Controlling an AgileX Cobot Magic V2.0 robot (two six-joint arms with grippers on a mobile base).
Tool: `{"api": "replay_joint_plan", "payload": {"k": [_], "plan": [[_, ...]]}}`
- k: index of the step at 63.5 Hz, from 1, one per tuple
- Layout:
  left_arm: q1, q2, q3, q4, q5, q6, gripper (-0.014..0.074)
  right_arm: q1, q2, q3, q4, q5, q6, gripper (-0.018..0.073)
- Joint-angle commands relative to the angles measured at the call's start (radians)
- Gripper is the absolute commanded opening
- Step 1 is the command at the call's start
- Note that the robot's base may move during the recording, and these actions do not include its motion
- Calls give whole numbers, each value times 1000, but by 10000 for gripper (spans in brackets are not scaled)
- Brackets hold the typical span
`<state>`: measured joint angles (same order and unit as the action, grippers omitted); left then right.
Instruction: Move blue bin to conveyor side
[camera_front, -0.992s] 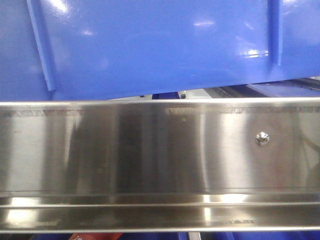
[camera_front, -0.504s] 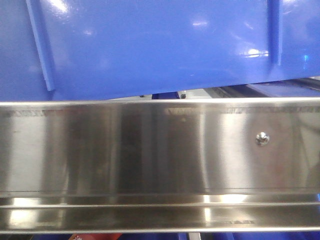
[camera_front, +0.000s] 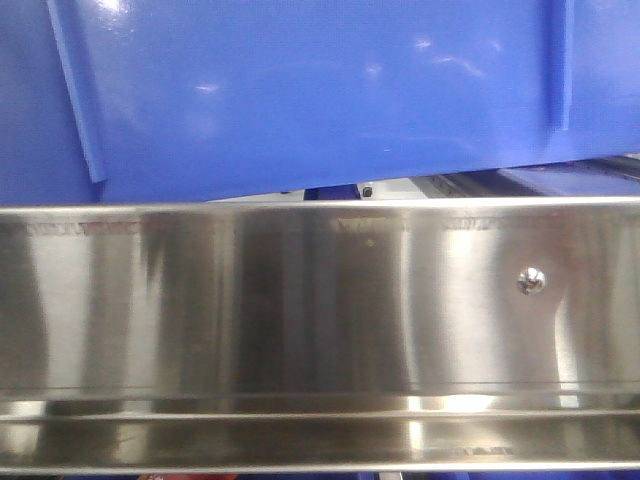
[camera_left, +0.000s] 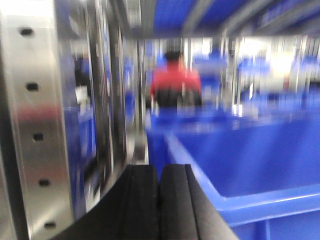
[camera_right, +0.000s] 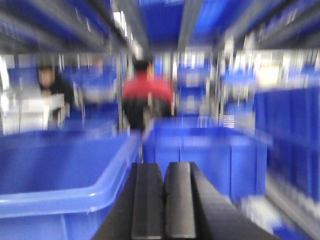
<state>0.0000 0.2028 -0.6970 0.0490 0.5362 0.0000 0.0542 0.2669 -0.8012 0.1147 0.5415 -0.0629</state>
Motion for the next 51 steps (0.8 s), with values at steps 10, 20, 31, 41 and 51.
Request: {"api": "replay_joint_plan", "payload": {"k": [10, 20, 31, 41, 51], "plan": [[-5, 308, -261, 22, 327, 0, -17, -3, 324, -315, -13, 368, 1, -79], [-5, 434, -360, 22, 390, 0, -17, -3, 458, -489, -13, 516, 1, -79], [-5, 476, -366, 14, 346, 0, -17, -3, 505, -530, -13, 498, 1, -79], [-5, 511, -368, 10, 264, -13, -17, -3, 522, -525, -10, 449, 1, -79], [-5, 601, -423, -22, 215, -63, -17, -3, 635, -613, -15, 499, 1, -79]]}}
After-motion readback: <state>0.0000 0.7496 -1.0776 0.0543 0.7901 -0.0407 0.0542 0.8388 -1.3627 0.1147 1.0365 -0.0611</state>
